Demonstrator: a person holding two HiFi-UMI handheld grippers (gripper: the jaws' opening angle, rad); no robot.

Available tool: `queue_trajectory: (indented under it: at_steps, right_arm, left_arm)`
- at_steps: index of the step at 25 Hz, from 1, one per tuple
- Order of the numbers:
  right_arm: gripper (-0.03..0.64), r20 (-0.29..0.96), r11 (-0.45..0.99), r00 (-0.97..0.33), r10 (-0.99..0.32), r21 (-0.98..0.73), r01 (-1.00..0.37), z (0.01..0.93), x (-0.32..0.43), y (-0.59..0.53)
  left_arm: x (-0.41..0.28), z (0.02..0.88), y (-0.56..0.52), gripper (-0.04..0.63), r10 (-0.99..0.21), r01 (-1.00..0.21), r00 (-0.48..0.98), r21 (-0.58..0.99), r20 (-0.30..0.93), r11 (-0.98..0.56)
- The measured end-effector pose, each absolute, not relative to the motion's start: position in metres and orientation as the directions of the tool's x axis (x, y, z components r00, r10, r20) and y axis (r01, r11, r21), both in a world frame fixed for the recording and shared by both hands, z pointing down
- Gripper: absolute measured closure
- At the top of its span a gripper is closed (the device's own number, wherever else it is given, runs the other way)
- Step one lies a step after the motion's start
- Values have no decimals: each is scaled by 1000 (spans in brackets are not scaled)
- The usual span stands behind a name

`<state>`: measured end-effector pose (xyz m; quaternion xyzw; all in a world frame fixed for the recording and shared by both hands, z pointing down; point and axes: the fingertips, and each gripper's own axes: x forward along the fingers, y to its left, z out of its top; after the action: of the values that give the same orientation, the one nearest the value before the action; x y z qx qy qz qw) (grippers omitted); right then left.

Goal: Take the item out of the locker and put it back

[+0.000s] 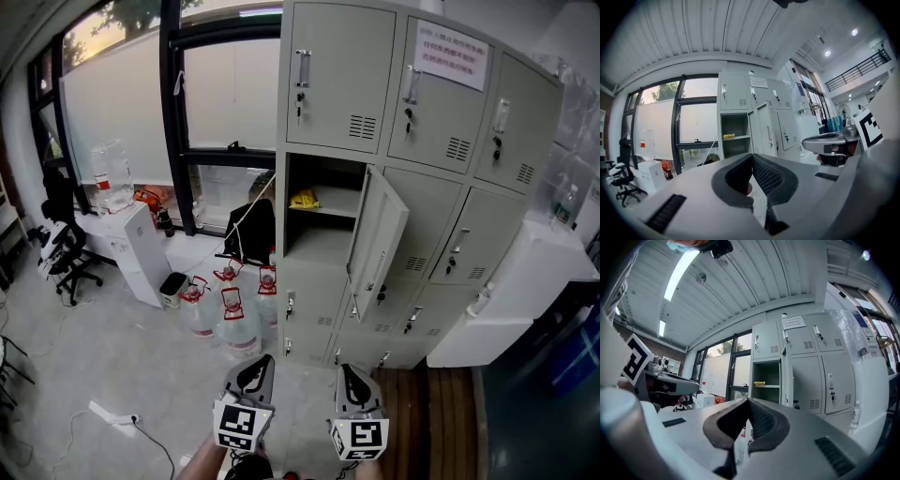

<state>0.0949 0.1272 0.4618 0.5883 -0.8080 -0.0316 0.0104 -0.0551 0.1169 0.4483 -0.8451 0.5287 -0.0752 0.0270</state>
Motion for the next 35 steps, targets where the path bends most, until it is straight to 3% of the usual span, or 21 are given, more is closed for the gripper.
queue_trajectory:
  at_steps: [27,31,35]
  right_arm:
    - [600,-40,226,-228,-973,60,-972,445,82,-184]
    - [600,-32,206,-208,-978,64,-977,449,84,-215]
    - [600,-31,186,-188,-982,62,-981,450,88,-238]
  left_arm:
    - [-49,432,-212,572,-841,-824,533,-170,90,-541]
    - [-46,429,-248,572,-840,-804,537,-256,76,-537]
    - [-40,418,-276,572,-864,-759,503,-459,37,-462]
